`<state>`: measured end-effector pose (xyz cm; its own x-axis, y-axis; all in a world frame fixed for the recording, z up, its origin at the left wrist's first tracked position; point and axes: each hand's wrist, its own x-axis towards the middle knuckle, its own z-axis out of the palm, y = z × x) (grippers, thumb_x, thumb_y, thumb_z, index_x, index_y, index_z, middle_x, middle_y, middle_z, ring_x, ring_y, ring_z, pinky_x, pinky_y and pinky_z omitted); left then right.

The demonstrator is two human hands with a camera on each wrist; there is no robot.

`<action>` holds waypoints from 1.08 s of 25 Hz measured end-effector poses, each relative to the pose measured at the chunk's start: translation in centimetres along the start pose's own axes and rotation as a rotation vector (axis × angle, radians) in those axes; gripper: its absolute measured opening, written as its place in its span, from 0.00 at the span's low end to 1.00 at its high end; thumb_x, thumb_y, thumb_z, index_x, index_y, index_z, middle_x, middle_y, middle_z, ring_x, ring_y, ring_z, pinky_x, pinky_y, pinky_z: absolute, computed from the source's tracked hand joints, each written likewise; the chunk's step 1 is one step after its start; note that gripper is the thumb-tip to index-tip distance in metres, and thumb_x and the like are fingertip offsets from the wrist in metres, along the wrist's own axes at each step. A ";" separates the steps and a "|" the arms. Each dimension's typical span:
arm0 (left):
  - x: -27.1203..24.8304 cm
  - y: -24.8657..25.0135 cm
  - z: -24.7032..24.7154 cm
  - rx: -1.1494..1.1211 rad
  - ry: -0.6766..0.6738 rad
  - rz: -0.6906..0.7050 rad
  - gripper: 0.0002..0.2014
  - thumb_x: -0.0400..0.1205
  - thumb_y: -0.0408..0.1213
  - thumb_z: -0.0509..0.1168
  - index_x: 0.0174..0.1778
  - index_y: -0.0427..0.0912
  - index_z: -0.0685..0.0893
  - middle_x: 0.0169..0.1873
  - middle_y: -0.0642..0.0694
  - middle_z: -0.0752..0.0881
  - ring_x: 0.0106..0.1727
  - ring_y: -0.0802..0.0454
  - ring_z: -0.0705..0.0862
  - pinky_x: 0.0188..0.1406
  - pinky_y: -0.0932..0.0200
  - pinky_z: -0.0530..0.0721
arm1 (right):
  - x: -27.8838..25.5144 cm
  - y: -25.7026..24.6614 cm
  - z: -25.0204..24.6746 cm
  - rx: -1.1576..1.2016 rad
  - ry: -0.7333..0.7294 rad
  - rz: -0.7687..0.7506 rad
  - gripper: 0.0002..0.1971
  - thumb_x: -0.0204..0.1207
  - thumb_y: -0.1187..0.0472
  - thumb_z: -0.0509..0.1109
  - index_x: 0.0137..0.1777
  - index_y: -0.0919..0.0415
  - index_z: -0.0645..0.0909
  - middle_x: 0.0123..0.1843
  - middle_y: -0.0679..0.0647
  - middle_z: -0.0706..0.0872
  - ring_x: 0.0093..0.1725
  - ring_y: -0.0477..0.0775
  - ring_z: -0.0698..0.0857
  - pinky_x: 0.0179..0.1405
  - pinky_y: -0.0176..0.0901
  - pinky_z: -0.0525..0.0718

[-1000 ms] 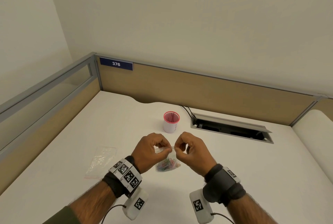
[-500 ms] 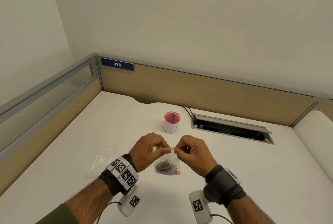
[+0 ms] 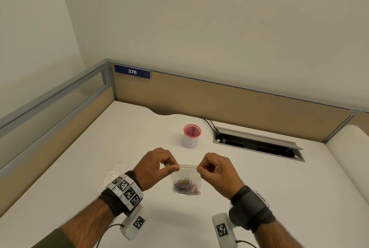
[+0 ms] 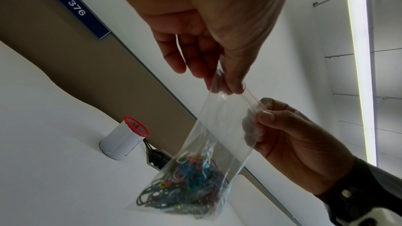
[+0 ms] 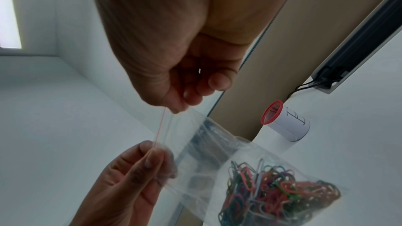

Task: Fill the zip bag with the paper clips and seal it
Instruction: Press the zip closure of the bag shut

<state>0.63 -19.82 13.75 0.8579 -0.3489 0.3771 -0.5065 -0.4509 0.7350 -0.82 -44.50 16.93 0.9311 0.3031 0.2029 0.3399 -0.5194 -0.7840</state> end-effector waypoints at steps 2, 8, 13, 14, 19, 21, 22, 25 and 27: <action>0.0 -0.1 -0.1 -0.001 -0.008 0.003 0.10 0.76 0.55 0.68 0.39 0.53 0.88 0.34 0.59 0.87 0.42 0.59 0.82 0.41 0.72 0.77 | -0.1 0.0 -0.1 -0.006 0.003 0.002 0.05 0.73 0.62 0.73 0.36 0.56 0.83 0.35 0.51 0.86 0.35 0.51 0.81 0.34 0.43 0.83; -0.2 -0.5 -1.0 -0.010 -0.032 -0.023 0.09 0.74 0.53 0.70 0.39 0.53 0.88 0.34 0.59 0.88 0.42 0.58 0.83 0.41 0.68 0.80 | -0.2 0.2 -0.2 -0.015 0.004 0.008 0.05 0.73 0.62 0.73 0.36 0.56 0.83 0.34 0.50 0.85 0.35 0.51 0.81 0.34 0.40 0.83; -0.5 -0.8 -1.2 -0.030 -0.046 -0.079 0.11 0.74 0.55 0.69 0.39 0.51 0.88 0.35 0.58 0.87 0.41 0.56 0.84 0.41 0.64 0.82 | -0.3 0.3 -0.2 -0.006 0.006 0.023 0.05 0.73 0.63 0.73 0.36 0.56 0.83 0.35 0.51 0.85 0.35 0.50 0.80 0.34 0.37 0.81; -0.6 -0.8 -1.3 -0.037 -0.049 -0.090 0.11 0.74 0.54 0.69 0.39 0.52 0.87 0.35 0.58 0.87 0.40 0.56 0.84 0.40 0.64 0.82 | -0.3 0.3 -0.2 -0.003 0.006 0.025 0.05 0.73 0.63 0.73 0.36 0.56 0.83 0.35 0.52 0.85 0.35 0.50 0.80 0.34 0.37 0.81; -0.2 0.2 -0.9 -0.247 -0.041 -0.204 0.04 0.80 0.40 0.70 0.44 0.44 0.83 0.48 0.54 0.89 0.33 0.53 0.87 0.28 0.60 0.81 | 0.0 0.4 -0.5 0.016 0.013 0.031 0.04 0.73 0.63 0.73 0.38 0.58 0.83 0.36 0.51 0.86 0.36 0.48 0.81 0.34 0.32 0.81; 0.1 0.8 -0.5 -0.365 -0.029 -0.291 0.04 0.83 0.32 0.69 0.46 0.37 0.81 0.54 0.51 0.91 0.28 0.45 0.89 0.21 0.59 0.81 | 0.2 0.3 -0.7 0.036 0.028 0.039 0.03 0.74 0.63 0.72 0.39 0.57 0.83 0.38 0.50 0.86 0.37 0.52 0.82 0.35 0.35 0.84; 0.3 1.0 -0.3 -0.401 -0.024 -0.317 0.04 0.83 0.30 0.69 0.47 0.35 0.80 0.55 0.49 0.92 0.27 0.42 0.89 0.20 0.58 0.81 | 0.3 0.1 -0.7 0.051 0.031 0.042 0.03 0.75 0.63 0.72 0.40 0.57 0.83 0.38 0.50 0.86 0.36 0.52 0.83 0.34 0.36 0.84; 0.4 1.5 0.3 -0.439 -0.032 -0.347 0.06 0.80 0.27 0.72 0.51 0.35 0.83 0.53 0.45 0.92 0.28 0.40 0.89 0.22 0.56 0.83 | 0.5 -0.3 -0.7 0.111 0.018 0.065 0.01 0.76 0.66 0.70 0.44 0.62 0.82 0.39 0.54 0.86 0.30 0.50 0.84 0.27 0.34 0.83; 0.3 1.8 0.6 -0.387 -0.051 -0.349 0.07 0.78 0.30 0.75 0.50 0.39 0.86 0.46 0.47 0.93 0.27 0.43 0.89 0.21 0.57 0.82 | 0.6 -0.5 -0.7 0.134 0.013 0.068 0.01 0.76 0.66 0.70 0.43 0.63 0.82 0.38 0.57 0.87 0.30 0.52 0.85 0.28 0.37 0.86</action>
<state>-0.05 -21.27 14.87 0.9597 -0.2762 0.0513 -0.1136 -0.2145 0.9701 -0.35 -44.57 17.84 0.9534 0.2599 0.1532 0.2557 -0.4267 -0.8675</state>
